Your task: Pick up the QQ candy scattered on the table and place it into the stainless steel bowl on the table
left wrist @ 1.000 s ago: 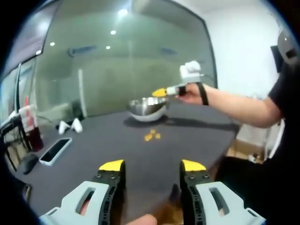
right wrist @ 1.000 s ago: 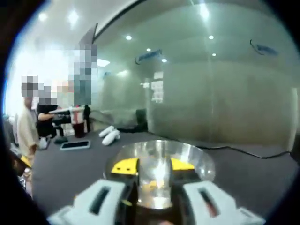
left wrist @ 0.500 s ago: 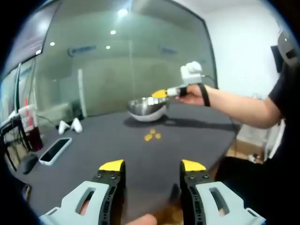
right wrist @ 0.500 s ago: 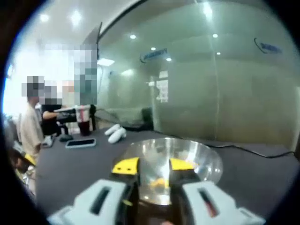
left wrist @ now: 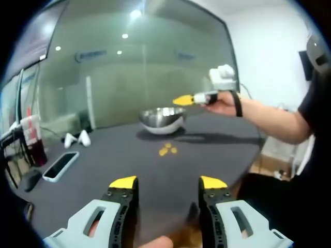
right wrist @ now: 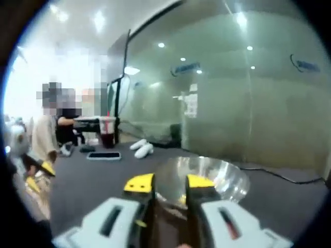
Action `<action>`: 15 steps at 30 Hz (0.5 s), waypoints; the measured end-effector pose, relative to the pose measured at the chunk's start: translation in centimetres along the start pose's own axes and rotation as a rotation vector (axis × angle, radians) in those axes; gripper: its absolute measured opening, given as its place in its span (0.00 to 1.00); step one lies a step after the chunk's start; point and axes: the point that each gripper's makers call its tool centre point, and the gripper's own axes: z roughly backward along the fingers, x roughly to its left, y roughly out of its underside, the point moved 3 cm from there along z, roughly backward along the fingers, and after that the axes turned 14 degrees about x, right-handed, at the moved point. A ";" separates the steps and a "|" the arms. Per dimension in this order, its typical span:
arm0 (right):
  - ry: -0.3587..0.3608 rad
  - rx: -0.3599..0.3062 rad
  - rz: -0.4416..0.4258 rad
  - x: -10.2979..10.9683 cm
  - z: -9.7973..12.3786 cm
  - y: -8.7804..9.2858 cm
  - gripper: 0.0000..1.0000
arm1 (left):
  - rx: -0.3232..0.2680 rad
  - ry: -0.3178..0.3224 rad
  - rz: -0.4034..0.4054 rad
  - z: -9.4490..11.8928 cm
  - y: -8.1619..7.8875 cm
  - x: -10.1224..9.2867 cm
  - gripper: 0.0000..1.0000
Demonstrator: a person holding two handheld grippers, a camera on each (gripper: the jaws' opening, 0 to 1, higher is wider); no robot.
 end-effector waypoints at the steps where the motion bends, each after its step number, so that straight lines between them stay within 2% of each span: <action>1: -0.025 0.005 0.001 0.4 0.4 0.6 0.23 | 0.000 -0.001 0.000 0.0 0.0 0.0 0.48; 9: -0.087 0.046 -0.004 1.7 2.5 5.0 0.23 | -0.004 0.003 0.002 0.1 0.1 -0.1 0.48; 15: -0.077 0.093 0.008 1.5 3.4 7.6 0.22 | -0.005 0.002 0.000 0.0 0.0 0.0 0.48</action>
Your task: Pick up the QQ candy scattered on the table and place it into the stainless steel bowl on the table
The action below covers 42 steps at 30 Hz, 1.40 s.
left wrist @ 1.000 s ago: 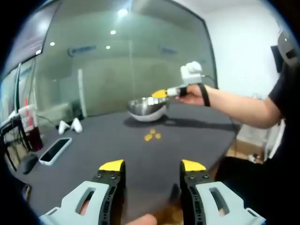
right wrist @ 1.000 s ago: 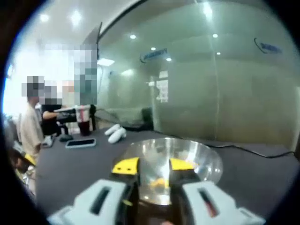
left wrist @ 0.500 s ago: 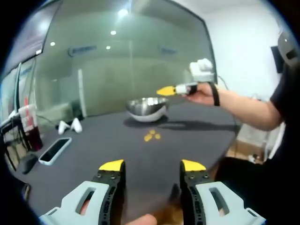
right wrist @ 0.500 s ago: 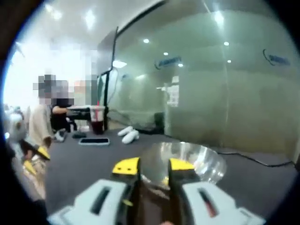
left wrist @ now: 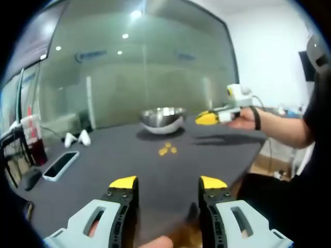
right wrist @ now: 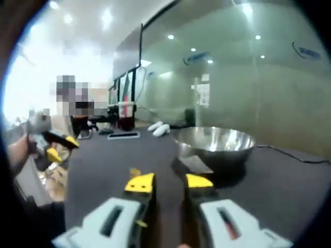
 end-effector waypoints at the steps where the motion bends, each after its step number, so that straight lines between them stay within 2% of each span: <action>1: -0.007 0.002 -0.009 0.0 0.0 0.2 0.22 | 0.000 0.001 -0.002 0.0 0.0 0.0 0.48; 14: -0.022 0.021 -0.031 0.8 0.3 1.2 0.22 | 0.003 0.003 -0.014 -0.2 -0.5 -0.4 0.48; 20: -0.024 0.066 0.032 1.4 -0.4 1.7 0.22 | -0.007 0.005 -0.018 0.0 -0.7 -0.6 0.48; 24: -0.045 0.096 0.068 2.1 -1.5 1.8 0.22 | -0.003 0.003 -0.012 0.1 -0.3 -0.3 0.48; 30: -0.070 0.132 0.057 2.5 -4.0 2.1 0.22 | -0.005 0.004 -0.018 0.1 -0.5 -0.3 0.48; 36: -0.101 0.135 0.076 2.8 -7.0 0.6 0.21 | -0.001 -0.004 -0.016 0.1 -0.3 -0.1 0.48; 42: -0.116 0.142 0.086 3.7 -8.8 0.4 0.19 | 0.005 -0.004 -0.012 0.1 0.0 -0.2 0.48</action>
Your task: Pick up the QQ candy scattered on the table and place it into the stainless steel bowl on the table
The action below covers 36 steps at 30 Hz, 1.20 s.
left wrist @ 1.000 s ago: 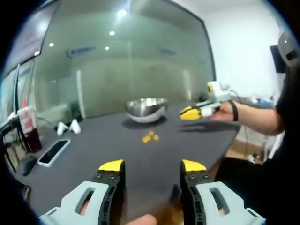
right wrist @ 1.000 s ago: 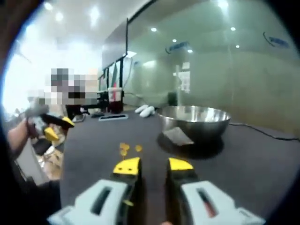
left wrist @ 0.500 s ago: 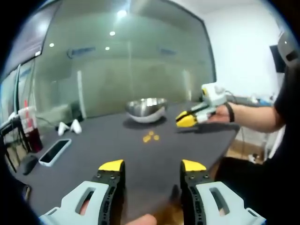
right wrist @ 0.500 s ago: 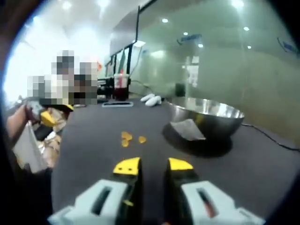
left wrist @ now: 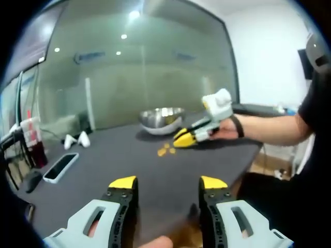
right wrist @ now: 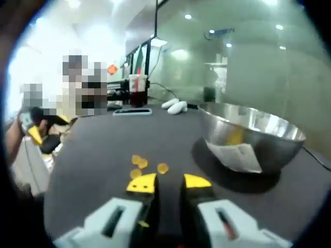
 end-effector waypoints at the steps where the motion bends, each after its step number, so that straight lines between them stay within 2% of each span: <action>1: -0.006 -0.001 0.000 0.2 -0.2 -0.1 0.19 | 0.001 -0.002 0.001 0.1 0.0 0.0 0.48; 9: -0.018 0.017 0.020 0.6 -1.5 -0.8 0.16 | -0.005 -0.016 0.009 0.4 0.1 0.5 0.48; 16: -0.035 0.036 0.069 1.4 -2.4 -1.0 0.10 | -0.004 -0.017 0.014 0.6 0.5 0.6 0.48; 27: -0.028 0.036 0.057 1.4 -2.2 -1.0 0.10 | -0.014 -0.020 0.017 0.9 0.2 0.6 0.48; 36: -0.010 -0.004 0.032 0.8 -0.4 -1.6 0.10 | -0.012 -0.011 0.010 0.7 0.2 0.2 0.48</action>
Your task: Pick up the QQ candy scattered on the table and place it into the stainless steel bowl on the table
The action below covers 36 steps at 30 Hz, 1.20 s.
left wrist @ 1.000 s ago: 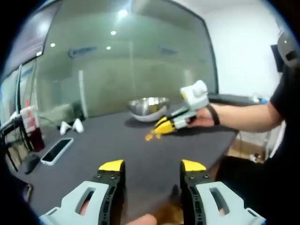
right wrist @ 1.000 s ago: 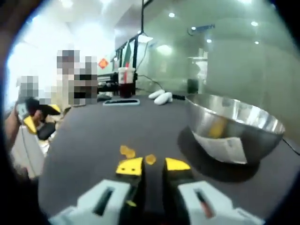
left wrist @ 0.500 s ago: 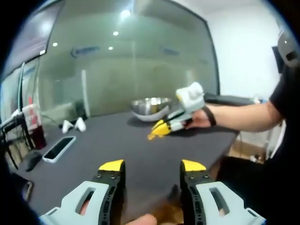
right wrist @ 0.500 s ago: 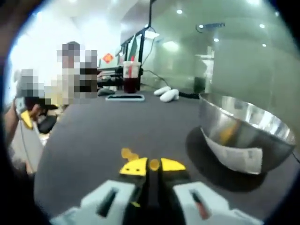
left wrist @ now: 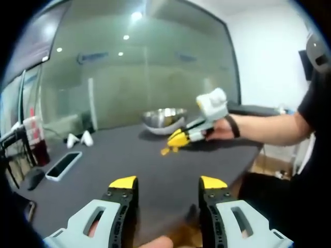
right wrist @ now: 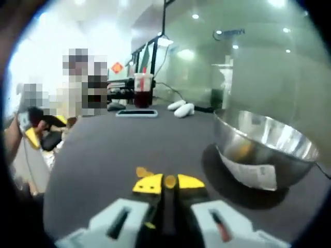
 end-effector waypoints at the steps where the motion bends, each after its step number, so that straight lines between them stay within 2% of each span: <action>1: 0.005 -0.008 -0.006 -0.1 0.3 -0.1 0.10 | -0.001 0.001 0.000 0.0 0.0 0.0 0.48; 5: 0.019 -0.052 -0.032 -0.3 1.8 -1.1 0.10 | -0.004 0.005 -0.004 0.0 -0.2 -0.2 0.48; 9: 0.060 -0.120 -0.047 -0.8 3.7 -3.0 0.10 | -0.005 0.007 -0.006 -0.1 -0.3 -0.3 0.48; 11: 0.102 -0.177 -0.053 -1.5 4.8 -4.3 0.10 | -0.006 0.009 -0.009 -0.1 -0.4 -0.4 0.48; 13: 0.174 -0.268 -0.048 -2.4 6.2 -5.9 0.10 | -0.006 0.013 -0.013 -0.2 -0.5 -0.6 0.48; 14: 0.177 -0.285 -0.046 -2.6 6.7 -6.4 0.10 | -0.005 0.013 -0.014 -0.2 -0.5 -0.6 0.48; 15: 0.174 -0.285 -0.050 -2.8 7.0 -6.6 0.10 | -0.006 0.013 -0.014 -0.2 -0.5 -0.6 0.48; 16: 0.202 -0.298 -0.055 -3.7 7.2 -7.0 0.10 | -0.006 0.014 -0.013 -0.2 -0.5 -0.6 0.48; 19: 0.300 -0.281 -0.085 -6.9 7.0 -6.8 0.10 | -0.005 0.015 -0.016 -0.2 -0.5 -0.7 0.48; 21: 0.339 -0.296 -0.058 -8.2 7.1 -7.1 0.10 | -0.012 0.014 -0.019 -0.1 -0.6 -0.7 0.47; 25: 0.400 -0.283 -0.126 -11.2 6.7 -7.1 0.10 | -0.009 0.009 -0.022 0.0 -0.6 -0.6 0.47; 28: 0.420 -0.269 -0.168 -12.4 6.5 -7.0 0.10 | -0.010 0.010 -0.023 0.2 -0.6 -0.6 0.47; 33: 0.445 -0.255 -0.162 -14.0 5.8 -6.9 0.10 | -0.006 0.001 -0.021 0.4 -0.4 -0.2 0.47; 35: 0.399 -0.266 -0.211 -14.1 5.5 -6.8 0.15 | -0.008 0.001 -0.021 0.4 -0.5 -0.2 0.47; 36: 0.404 -0.267 -0.201 -14.0 5.6 -6.8 0.21 | -0.009 0.002 -0.021 0.4 -0.5 -0.1 0.47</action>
